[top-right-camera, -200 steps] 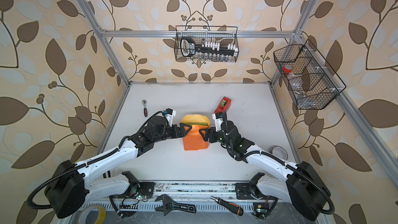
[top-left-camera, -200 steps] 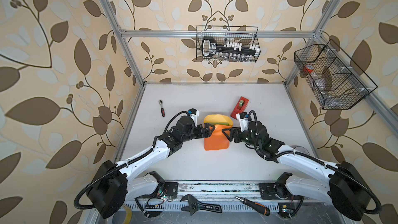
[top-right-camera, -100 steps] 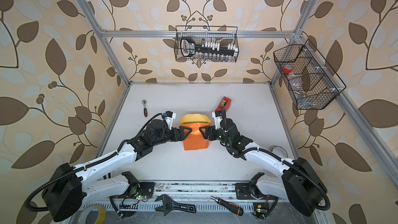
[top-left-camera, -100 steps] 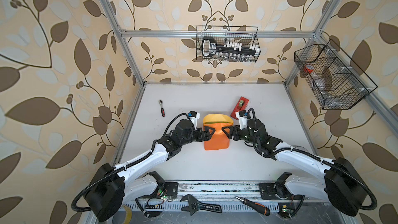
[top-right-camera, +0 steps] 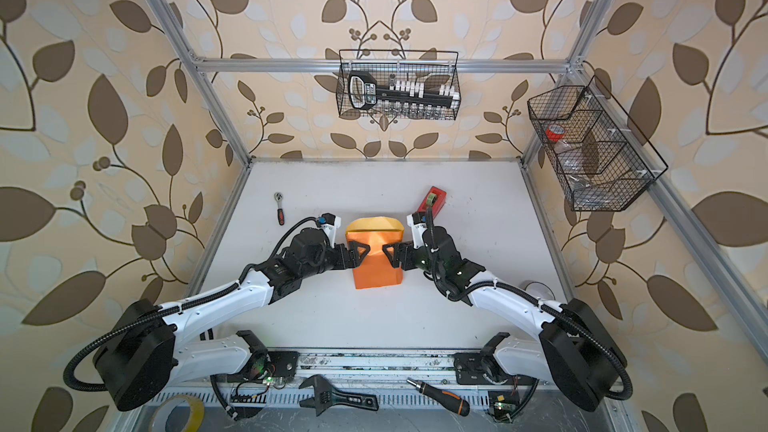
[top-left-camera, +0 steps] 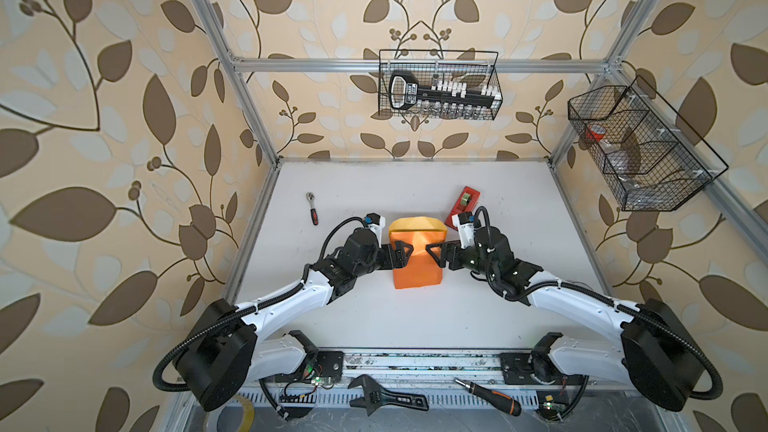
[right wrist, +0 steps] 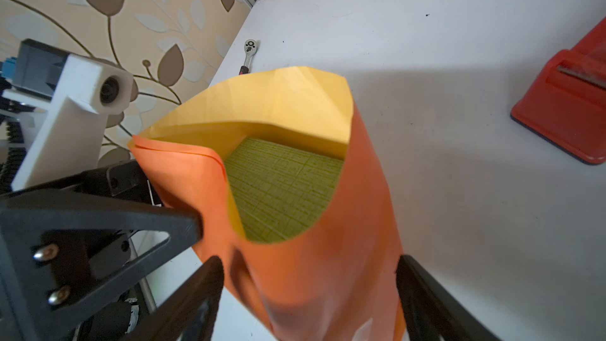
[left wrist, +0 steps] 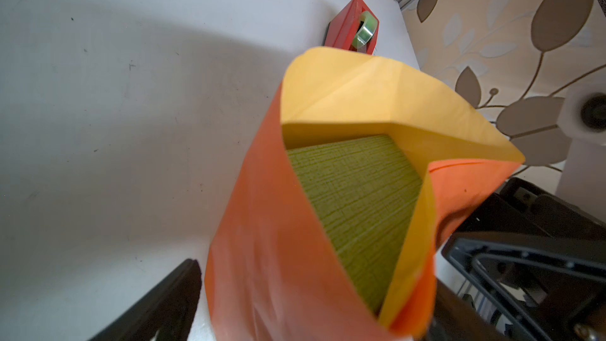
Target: Wrap the gift box in paper
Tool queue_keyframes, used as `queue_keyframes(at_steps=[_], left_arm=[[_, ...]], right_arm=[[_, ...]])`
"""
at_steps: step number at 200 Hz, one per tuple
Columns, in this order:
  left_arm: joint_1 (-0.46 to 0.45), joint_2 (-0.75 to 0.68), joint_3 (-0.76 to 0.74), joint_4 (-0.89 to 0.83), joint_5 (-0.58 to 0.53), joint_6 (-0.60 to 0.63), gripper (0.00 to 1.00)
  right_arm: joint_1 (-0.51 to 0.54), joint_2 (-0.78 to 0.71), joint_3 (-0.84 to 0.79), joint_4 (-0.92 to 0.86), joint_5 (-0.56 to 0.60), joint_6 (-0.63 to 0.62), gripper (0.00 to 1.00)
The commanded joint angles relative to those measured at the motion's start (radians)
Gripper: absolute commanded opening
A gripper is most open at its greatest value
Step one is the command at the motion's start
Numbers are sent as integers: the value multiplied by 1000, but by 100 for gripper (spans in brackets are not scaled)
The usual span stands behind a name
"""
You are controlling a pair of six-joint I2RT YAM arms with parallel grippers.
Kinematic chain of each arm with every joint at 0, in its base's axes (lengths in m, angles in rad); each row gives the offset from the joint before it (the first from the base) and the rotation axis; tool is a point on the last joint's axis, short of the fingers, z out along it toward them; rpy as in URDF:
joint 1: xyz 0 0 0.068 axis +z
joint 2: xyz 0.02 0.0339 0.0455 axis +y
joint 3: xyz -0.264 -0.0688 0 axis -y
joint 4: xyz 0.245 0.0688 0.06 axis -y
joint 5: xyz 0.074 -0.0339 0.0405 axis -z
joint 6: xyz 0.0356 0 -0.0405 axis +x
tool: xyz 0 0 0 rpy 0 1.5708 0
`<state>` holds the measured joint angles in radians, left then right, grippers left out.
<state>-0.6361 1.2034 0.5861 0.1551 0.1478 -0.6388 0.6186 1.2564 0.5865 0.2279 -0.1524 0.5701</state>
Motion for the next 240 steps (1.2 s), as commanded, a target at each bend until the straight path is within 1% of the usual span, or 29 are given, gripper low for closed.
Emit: queue_keyframes(at_steps=[1,20,43,58,85,96,109,129,141,158,181,186,203,240], left_arm=[[-7,7,-6,56,6,-20,96],[-8,-3,14,36,-1,-19,97],[-7,-16,39,-3,-63,-25,97],[-7,2,66,-33,-87,-11,97],[-3,42,83,-22,-90,10,99],[6,35,76,-16,-81,4,99],[29,16,70,-25,-42,-9,99],[55,-3,78,-41,-40,-30,99],[87,27,105,-51,-13,-45,99],[139,105,158,-51,47,-68,99],[202,230,252,-48,112,-81,99],[212,282,274,-50,122,-82,99],[234,389,365,-66,157,-76,99],[259,558,501,-72,213,-82,99]], right_arm=[[-6,38,34,-16,32,-27,82],[-7,56,18,-21,46,-32,78],[-2,53,-27,-2,35,-26,76],[1,38,-54,5,22,-20,75],[-3,12,-82,18,5,-18,74],[-26,-3,-80,16,-21,-15,76],[-62,-34,-73,12,-53,-9,80],[-88,-42,-36,8,-52,0,87],[-92,1,13,-1,-52,9,90],[-104,85,77,8,-33,18,92],[-133,220,174,22,-21,43,93],[-139,250,195,22,-17,47,93],[-157,350,268,19,-8,56,94],[-169,543,419,3,-55,65,95]])
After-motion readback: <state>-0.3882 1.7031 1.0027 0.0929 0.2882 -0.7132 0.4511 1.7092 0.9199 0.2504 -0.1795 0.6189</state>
